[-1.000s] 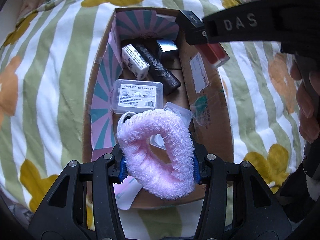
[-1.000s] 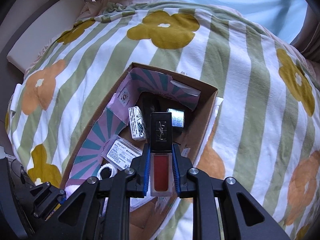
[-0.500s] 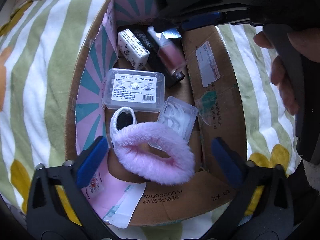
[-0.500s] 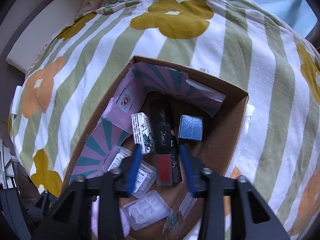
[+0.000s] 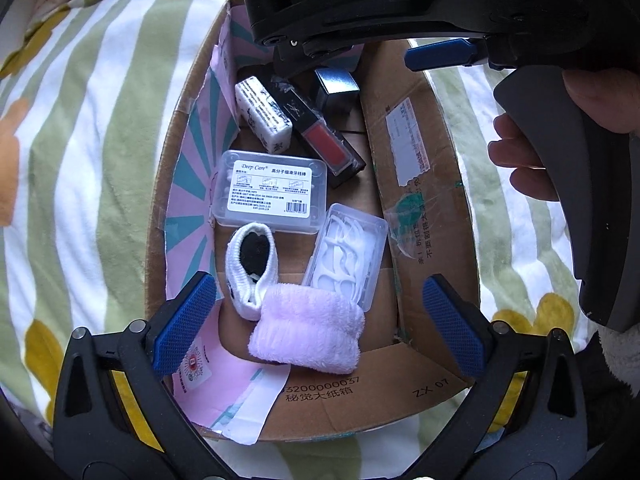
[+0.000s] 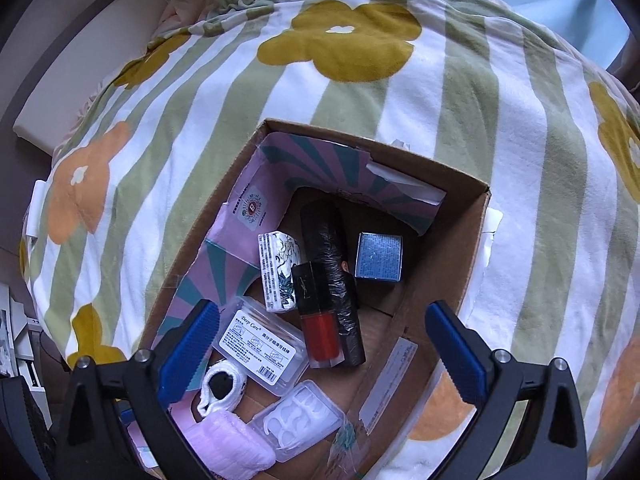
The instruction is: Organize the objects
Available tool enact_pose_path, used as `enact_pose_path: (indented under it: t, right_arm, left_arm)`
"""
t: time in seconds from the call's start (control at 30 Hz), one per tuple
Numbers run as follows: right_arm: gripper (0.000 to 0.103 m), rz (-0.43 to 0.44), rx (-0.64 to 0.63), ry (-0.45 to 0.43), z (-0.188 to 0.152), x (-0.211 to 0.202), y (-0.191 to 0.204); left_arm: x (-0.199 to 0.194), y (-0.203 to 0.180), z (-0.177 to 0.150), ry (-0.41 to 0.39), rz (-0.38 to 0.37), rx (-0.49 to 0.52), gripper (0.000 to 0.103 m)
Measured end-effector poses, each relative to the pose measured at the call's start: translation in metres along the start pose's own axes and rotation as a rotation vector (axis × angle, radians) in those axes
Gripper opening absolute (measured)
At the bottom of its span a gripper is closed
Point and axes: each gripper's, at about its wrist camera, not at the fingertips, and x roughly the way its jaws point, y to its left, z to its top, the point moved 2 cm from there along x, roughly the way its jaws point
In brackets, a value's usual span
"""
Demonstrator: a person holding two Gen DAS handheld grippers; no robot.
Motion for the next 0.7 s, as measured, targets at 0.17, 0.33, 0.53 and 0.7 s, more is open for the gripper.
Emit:
enact_pose_path:
  t: [0.17,0.33,0.53,0.7]
  right_arm:
    - [0.102,0.005,-0.004,-0.020,0.000,-0.017,0.002]
    - [0.102,-0.003,-0.006,-0.047,-0.003,-0.045,0.003]
    - [0.102,-0.011,-0.010,-0.091,-0.010,-0.095,0.002]
    - [0.102,-0.029,-0.007,-0.142,-0.024,-0.144,-0.004]
  left_arm:
    - [-0.010,0.000,0.004,-0.017,0.012,0.006,0.103]
    - [-0.028,-0.008,0.008,-0.042,0.025,0.011,0.103]
    - [-0.068,-0.028,0.010,-0.082,0.050,0.016,0.103]
    - [-0.103,-0.047,0.016,-0.122,0.066,0.032,0.103]
